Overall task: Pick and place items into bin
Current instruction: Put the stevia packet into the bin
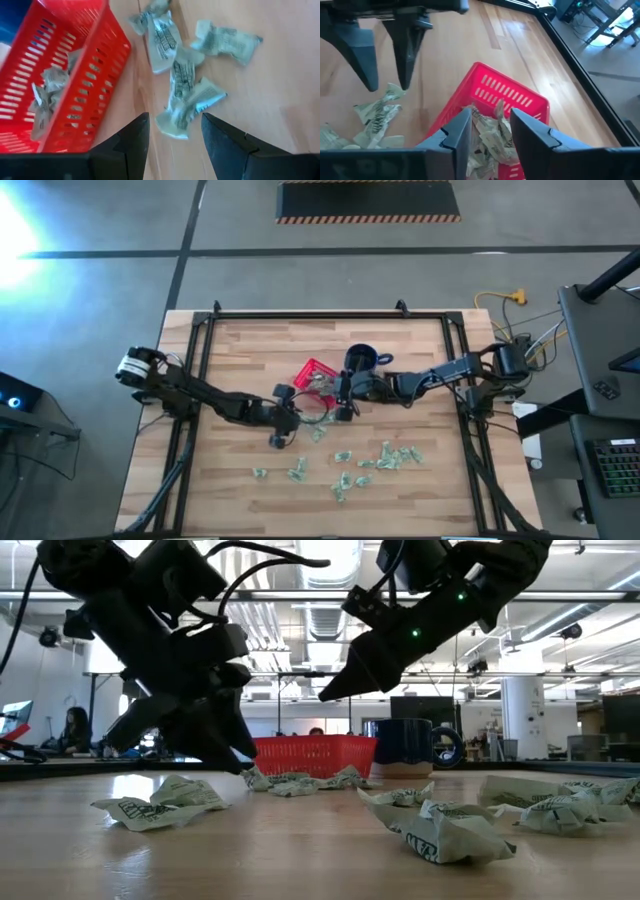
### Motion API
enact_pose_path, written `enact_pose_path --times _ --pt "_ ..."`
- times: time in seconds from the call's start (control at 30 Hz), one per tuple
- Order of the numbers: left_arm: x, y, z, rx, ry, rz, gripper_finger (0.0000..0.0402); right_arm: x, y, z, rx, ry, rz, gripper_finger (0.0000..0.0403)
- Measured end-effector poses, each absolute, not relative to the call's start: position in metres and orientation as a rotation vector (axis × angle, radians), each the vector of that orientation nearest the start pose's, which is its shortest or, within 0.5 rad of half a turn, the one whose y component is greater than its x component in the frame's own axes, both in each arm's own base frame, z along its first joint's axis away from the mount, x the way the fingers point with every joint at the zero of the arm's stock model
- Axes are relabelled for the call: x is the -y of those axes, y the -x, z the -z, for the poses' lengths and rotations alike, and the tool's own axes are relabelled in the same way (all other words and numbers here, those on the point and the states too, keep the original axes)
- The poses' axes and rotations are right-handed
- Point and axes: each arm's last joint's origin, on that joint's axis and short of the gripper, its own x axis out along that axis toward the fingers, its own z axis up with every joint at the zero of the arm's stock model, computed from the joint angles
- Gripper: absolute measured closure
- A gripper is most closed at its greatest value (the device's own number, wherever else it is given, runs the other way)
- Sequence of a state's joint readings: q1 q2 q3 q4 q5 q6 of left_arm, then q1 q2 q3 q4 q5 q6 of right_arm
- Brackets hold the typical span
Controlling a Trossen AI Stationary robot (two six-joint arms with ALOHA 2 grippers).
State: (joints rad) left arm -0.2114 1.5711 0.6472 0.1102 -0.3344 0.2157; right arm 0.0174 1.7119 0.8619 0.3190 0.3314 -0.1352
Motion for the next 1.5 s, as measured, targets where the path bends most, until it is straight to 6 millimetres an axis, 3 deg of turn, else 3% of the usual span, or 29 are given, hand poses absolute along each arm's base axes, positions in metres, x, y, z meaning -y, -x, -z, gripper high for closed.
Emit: enact_pose_path --times 0.53,0.93,1.27,1.5 --pt "0.048 -0.284 -0.121 -0.831 -0.415 -0.013 0.0247 -0.016 -0.336 -0.184 -0.576 0.243 0.214 0.0290" --pt "0.047 -0.278 -0.125 -0.879 -0.422 0.009 0.0388 -0.026 -0.323 -0.192 -0.641 0.185 0.206 0.0308" --pt "0.043 -0.263 -0.167 -0.811 -0.424 -0.019 0.0391 -0.047 -0.295 -0.174 -0.935 0.028 0.188 0.0319" --pt "0.030 -0.263 -0.199 -0.652 -0.583 -0.204 0.0391 -0.059 -0.300 -0.175 -0.857 -0.054 0.162 0.0310"
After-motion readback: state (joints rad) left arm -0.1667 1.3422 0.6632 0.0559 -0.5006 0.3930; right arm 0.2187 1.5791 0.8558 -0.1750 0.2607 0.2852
